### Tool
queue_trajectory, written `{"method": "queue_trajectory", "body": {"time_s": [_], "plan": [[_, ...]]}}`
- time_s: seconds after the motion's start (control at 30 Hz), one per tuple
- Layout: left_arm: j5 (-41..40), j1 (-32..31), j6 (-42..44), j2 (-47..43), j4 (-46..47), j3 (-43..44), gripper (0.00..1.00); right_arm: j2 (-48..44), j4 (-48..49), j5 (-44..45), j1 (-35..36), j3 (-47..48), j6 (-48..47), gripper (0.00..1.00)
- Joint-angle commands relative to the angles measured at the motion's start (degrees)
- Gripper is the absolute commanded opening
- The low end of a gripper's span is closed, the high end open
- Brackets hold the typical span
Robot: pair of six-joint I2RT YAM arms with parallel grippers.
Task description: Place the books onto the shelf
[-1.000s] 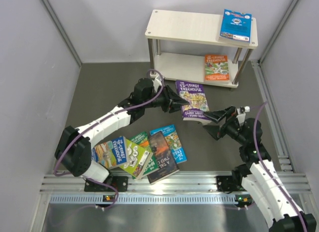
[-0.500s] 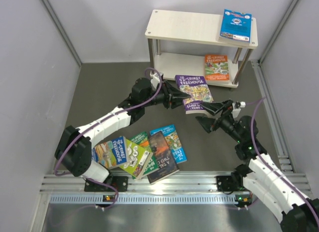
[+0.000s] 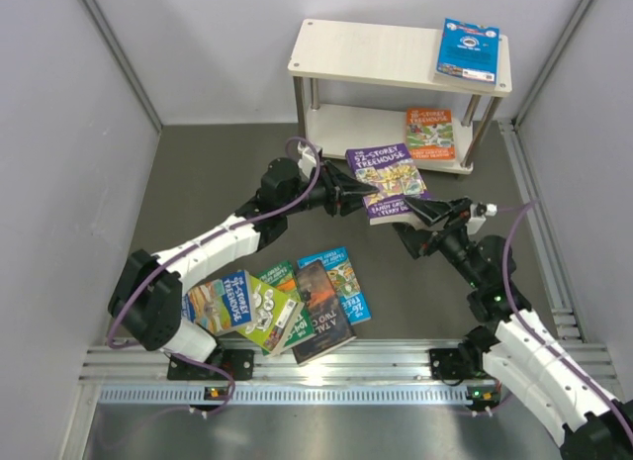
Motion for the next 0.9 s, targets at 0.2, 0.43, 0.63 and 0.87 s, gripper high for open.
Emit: {"method": "queue_trajectory", "body": {"time_s": [0.2,0.43,0.63,0.87], "plan": [[0.96,-0.12,0.94,-4.32,7.14,-0.64,0.0,-3.93,5.44,4.3,0.42,-3.88,1.66,0.91],[2.28,-0.21,7.88,-4.24,-2.79,2.16,0.0,-3.14,4.3,2.54,-0.11,-2.91,-0.01,0.72],[2.9,-0.12,15.97,-4.85,-14.3,4.02,0.0,-2.88,3.69,2.11,-1.25,-2.12,-0.36,0.73],[2.02,-0.21,22.99,-5.73,-23.6,4.28,0.0,-1.21,3.69,-0.36,-2.31,-1.33,-1.15,0.65]]}}
